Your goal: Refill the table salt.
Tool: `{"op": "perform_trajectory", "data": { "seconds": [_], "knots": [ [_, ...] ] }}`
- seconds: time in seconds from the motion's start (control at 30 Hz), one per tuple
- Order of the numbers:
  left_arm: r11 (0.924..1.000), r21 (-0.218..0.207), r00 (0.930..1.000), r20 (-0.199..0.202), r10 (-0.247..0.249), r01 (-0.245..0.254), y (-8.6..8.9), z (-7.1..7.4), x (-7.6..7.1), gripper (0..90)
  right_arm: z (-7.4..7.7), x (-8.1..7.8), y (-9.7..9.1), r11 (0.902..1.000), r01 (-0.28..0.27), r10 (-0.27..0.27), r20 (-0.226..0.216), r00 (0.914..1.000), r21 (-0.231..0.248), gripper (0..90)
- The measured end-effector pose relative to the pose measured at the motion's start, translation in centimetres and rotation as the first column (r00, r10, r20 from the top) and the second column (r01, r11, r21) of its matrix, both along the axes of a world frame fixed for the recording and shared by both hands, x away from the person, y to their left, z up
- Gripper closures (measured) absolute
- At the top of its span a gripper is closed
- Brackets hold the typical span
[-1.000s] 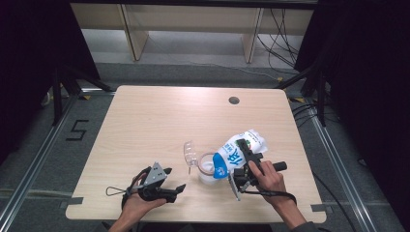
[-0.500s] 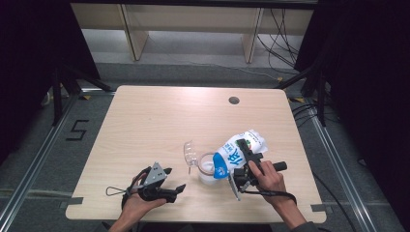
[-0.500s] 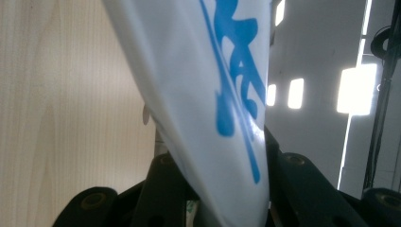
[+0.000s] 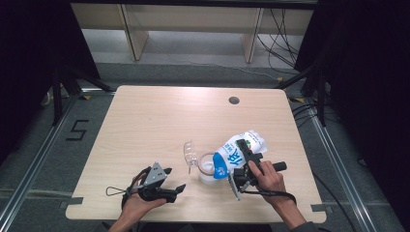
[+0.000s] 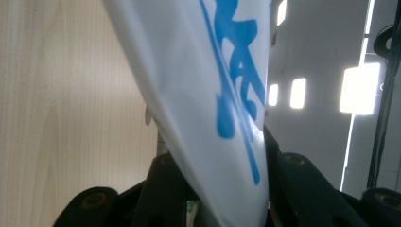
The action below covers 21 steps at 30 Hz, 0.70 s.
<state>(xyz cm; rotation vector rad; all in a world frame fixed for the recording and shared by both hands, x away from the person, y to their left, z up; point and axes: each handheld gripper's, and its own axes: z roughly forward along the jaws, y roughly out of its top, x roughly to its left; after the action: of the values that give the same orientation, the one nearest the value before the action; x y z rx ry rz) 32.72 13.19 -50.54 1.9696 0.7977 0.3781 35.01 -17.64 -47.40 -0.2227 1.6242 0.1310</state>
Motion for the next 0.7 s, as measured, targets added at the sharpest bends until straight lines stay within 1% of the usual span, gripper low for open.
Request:
{"op": "perform_trajectory", "data": {
  "seconds": [0.07, 0.1, 0.13, 0.2, 0.23, 0.33, 0.37, 0.4, 0.43, 0.47, 0.5, 0.53, 0.57, 0.6, 0.63, 0.67, 0.7],
  "knots": [
    [1.0, 0.0, 1.0, 0.0, -0.002, 0.002, 0.0, 0.01, 0.0, 22.1, -0.04, 0.0, 0.03, 1.0, 0.0, 0.0, -0.001, 1.0, 0.0, 73.7],
    [0.9998, 0.013, 0.9997, 0.016, -0.016, 0.015, 0.09, 0.06, 0.12, 22.1, -0.03, -0.05, 0.04, 1.0, 0.007, -0.007, -0.006, 1.0, -0.001, 73.7],
    [0.9998, 0.013, 0.9997, 0.016, -0.016, 0.015, 0.09, 0.06, 0.12, 22.1, -0.04, -0.1, 0.06, 0.9999, 0.014, -0.014, -0.01, 0.9998, 0.0, 73.7],
    [0.9998, 0.014, 0.9998, 0.016, -0.015, 0.015, 0.09, 0.05, 0.12, 22.1, -0.03, -0.06, 0.04, 1.0, 0.005, -0.005, -0.007, 1.0, -0.008, 73.9],
    [1.0, 0.001, 1.0, 0.001, 0.0, 0.0, 0.01, 0.01, 0.0, 22.1, 0.01, -0.17, 0.06, 0.9997, 0.023, -0.023, -0.016, 0.9996, -0.013, 73.9],
    [1.0, 0.001, 1.0, 0.001, 0.0, 0.0, 0.0, 0.01, 0.0, 22.1, 0.0, -0.16, 0.05, 0.9997, 0.022, -0.022, -0.014, 0.9997, -0.013, 73.9],
    [1.0, 0.004, 1.0, 0.006, -0.006, 0.006, 0.04, 0.03, 0.04, 22.1, -0.02, 0.02, 0.0, 0.9999, -0.004, 0.004, -0.001, 1.0, -0.01, 73.9],
    [0.9999, 0.009, 0.9998, 0.015, -0.015, 0.014, 0.07, 0.05, 0.11, 22.1, -0.04, 0.0, 0.02, 1.0, 0.004, -0.004, -0.003, 1.0, -0.002, 74.0],
    [0.9998, 0.013, 0.9998, 0.016, -0.014, 0.014, 0.09, 0.05, 0.12, 22.1, -0.03, 0.0, 0.02, 1.0, 0.006, -0.006, -0.004, 1.0, -0.005, 74.0],
    [1.0, 0.0, 1.0, 0.0, -0.002, 0.002, 0.0, 0.0, 0.01, 22.1, 0.02, 0.03, 0.0, 0.9998, 0.0, 0.0, 0.0, 1.0, -0.019, 74.1],
    [1.0, 0.0, 1.0, 0.0, 0.0, 0.0, 0.0, 0.01, 0.0, 22.1, 0.04, 0.04, 0.01, 0.9997, -0.001, 0.001, 0.0, 1.0, -0.023, 74.1],
    [1.0, -0.001, 1.0, 0.0, -0.001, 0.001, 0.0, 0.01, 0.0, 22.1, 0.16, 0.0, 0.05, 0.9993, 0.008, -0.008, -0.007, 0.9999, -0.038, 74.3],
    [1.0, -0.004, 1.0, 0.0, -0.003, 0.003, -0.02, 0.0, 0.0, 22.1, 0.12, -0.05, 0.04, 0.9995, 0.009, -0.009, 0.002, 1.0, -0.031, 74.4],
    [1.0, -0.002, 1.0, 0.001, -0.003, 0.003, -0.01, 0.01, 0.0, 22.1, 0.11, -0.2, 0.06, 0.9994, 0.031, -0.031, -0.006, 0.9995, -0.018, 74.4],
    [1.0, -0.002, 1.0, 0.001, -0.003, 0.003, -0.01, 0.01, 0.0, 22.1, 0.11, -0.12, 0.06, 0.9997, 0.019, -0.019, 0.003, 0.9998, -0.018, 74.5],
    [0.9999, 0.008, 0.9998, 0.015, -0.014, 0.014, 0.06, 0.05, 0.1, 22.1, 0.11, -0.12, 0.06, 0.9997, 0.019, -0.019, 0.003, 0.9998, -0.018, 74.5],
    [0.9999, 0.006, 0.9998, 0.013, -0.013, 0.013, 0.05, 0.04, 0.1, 22.1, 0.13, -0.11, 0.07, 0.9996, 0.016, -0.016, 0.007, 0.9998, -0.023, 74.5]
  ]
}}
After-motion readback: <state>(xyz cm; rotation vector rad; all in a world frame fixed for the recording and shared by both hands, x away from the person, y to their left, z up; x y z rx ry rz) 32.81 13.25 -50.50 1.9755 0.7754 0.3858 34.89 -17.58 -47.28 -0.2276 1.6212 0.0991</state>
